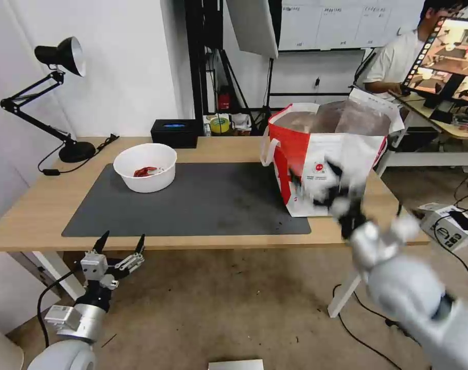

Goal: Pick up the trash from the table and place it into the takeout bag.

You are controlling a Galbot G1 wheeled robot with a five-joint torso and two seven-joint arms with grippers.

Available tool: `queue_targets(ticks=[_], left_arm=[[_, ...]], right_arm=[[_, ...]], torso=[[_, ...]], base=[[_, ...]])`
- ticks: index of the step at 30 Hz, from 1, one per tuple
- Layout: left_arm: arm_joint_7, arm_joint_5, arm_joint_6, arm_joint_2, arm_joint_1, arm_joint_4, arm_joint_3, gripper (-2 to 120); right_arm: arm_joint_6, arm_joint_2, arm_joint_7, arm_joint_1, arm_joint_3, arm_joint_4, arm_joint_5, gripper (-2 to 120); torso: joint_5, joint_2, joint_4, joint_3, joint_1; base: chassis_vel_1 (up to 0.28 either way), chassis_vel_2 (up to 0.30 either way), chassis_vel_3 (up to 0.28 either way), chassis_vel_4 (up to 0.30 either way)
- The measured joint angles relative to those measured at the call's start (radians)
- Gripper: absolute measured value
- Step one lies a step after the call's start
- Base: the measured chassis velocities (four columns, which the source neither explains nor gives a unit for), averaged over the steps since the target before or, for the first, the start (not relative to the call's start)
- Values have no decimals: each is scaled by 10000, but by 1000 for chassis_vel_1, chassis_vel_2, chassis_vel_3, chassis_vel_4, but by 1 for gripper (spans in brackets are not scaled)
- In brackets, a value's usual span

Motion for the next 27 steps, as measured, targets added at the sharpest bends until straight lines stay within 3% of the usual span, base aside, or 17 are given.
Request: queue_targets(ticks=[7,17,21,23,24,25,27], left_arm=[[6,7,0,-76,-69,48,168,100],[-67,-229,36,148,-181,231,65,100],[-502,-1178,630,1132,-837,227,-97,100],[-1287,-2323,1334,2398,-1367,180,-526,100],[-1287,-2323,1334,2398,-1367,180,-526,100],[-1663,-2924,1685,3016,-1577,210,-807,100],[-2209,-4338,2479,4394,-2633,665,-474,100]], right_arm=[[546,982,444,-1230,-317,-1059,-2002,100],[509,1038,655,-1095,-460,-1506,-2135,100],[483,1027,663,-1071,-471,-1507,-2100,100],[465,1020,664,-1057,-476,-1507,-2081,100],[465,1020,664,-1057,-476,-1507,-2081,100],[459,1017,668,-1054,-477,-1507,-2070,100],[451,1013,669,-1035,-479,-1506,-2055,100]], torso=[[0,-1,1,1,0],[-3,-2,7,2,1],[-3,-2,5,2,1],[-5,-2,-3,3,4],[-5,-2,-3,3,4],[4,-2,7,4,4],[-1,-2,10,3,2]], base=[[0,0,0,0],[0,0,0,0],[0,0,0,0],[0,0,0,0],[0,0,0,0],[0,0,0,0],[0,0,0,0]])
